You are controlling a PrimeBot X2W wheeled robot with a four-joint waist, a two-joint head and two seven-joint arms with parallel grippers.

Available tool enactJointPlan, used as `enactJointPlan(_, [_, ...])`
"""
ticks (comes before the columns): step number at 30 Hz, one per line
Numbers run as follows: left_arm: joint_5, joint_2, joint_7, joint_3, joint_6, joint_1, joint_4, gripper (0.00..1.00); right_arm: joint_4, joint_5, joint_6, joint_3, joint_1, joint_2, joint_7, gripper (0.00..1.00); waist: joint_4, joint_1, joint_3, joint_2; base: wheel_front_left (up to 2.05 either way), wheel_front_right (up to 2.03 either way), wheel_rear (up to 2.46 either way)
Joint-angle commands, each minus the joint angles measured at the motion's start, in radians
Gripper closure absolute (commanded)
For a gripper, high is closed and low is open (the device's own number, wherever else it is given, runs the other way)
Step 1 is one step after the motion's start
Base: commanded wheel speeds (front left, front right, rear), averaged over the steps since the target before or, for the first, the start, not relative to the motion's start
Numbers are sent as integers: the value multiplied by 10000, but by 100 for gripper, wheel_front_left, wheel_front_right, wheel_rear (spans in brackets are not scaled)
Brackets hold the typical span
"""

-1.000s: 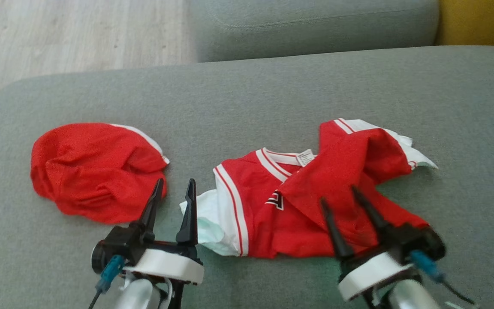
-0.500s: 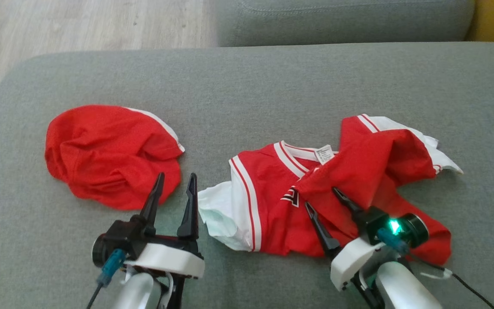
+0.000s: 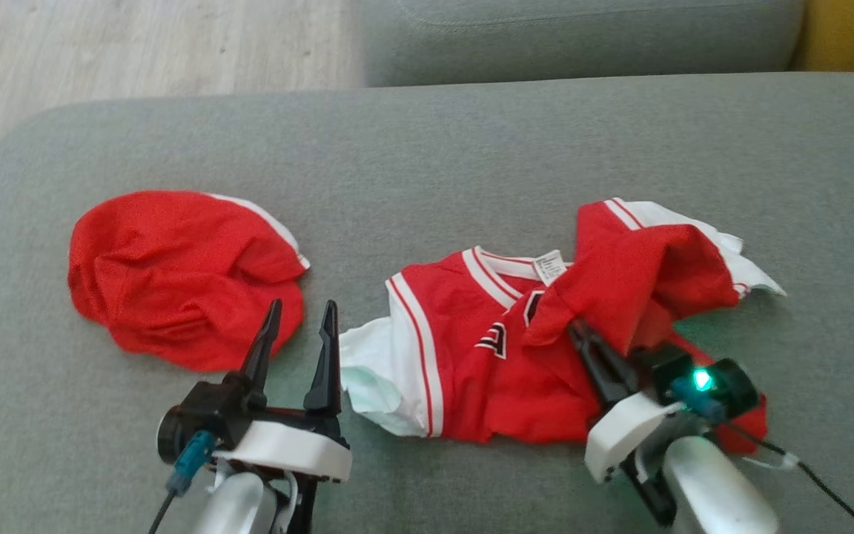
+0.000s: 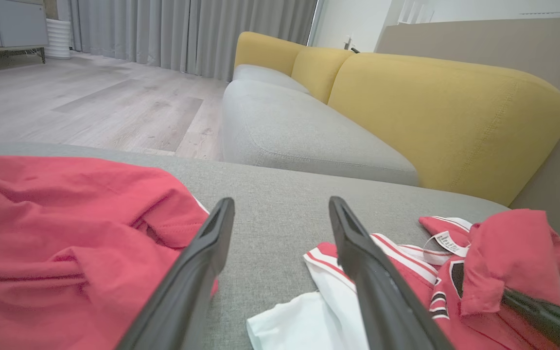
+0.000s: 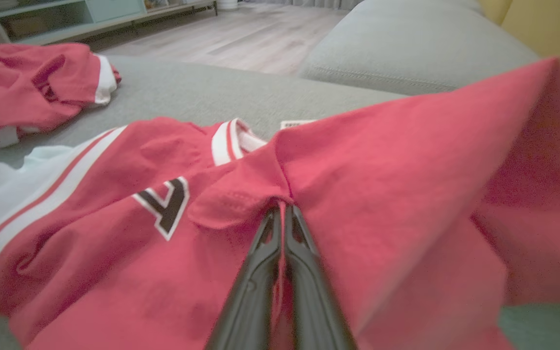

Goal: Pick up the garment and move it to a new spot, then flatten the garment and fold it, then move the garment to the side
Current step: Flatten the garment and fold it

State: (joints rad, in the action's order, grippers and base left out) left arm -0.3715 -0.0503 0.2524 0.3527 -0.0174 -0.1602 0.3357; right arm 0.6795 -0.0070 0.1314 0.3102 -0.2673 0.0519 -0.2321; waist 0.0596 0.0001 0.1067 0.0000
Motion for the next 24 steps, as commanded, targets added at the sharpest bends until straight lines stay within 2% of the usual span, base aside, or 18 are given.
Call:
enactJointPlan(1, [-70,1,93,-343,43,-296,-289,0,-425,30,-7,-39,-293,-16,-205,100,-141,-1,-100,0,0,0,0])
enactJointPlan(5, [-117,1,93,-327,57,-234,-304,0,-980,95,-7,-837,-136,5,-262,100,-373,-1,-271,0,0,0,0])
enactJointPlan(11, [-152,1,93,-331,84,-96,-352,0,-2475,530,-7,-2808,-91,359,-231,100,-619,-1,-423,0,0,0,0])
enactJointPlan(17, [-160,1,93,-242,57,-189,-418,0,-3661,653,-7,-5069,-893,1246,893,100,-575,-1,-186,0,0,0,0])
enactJointPlan(21, [-184,1,93,-91,-3,-357,-403,0,-3828,364,-7,-5791,-1856,1839,1882,100,-355,-1,136,0,0,0,0])
enactJointPlan(24, [-244,1,93,66,-21,-533,-385,0,-3573,205,-7,-5918,-2602,2304,2313,100,-58,-1,365,0,0,0,0])
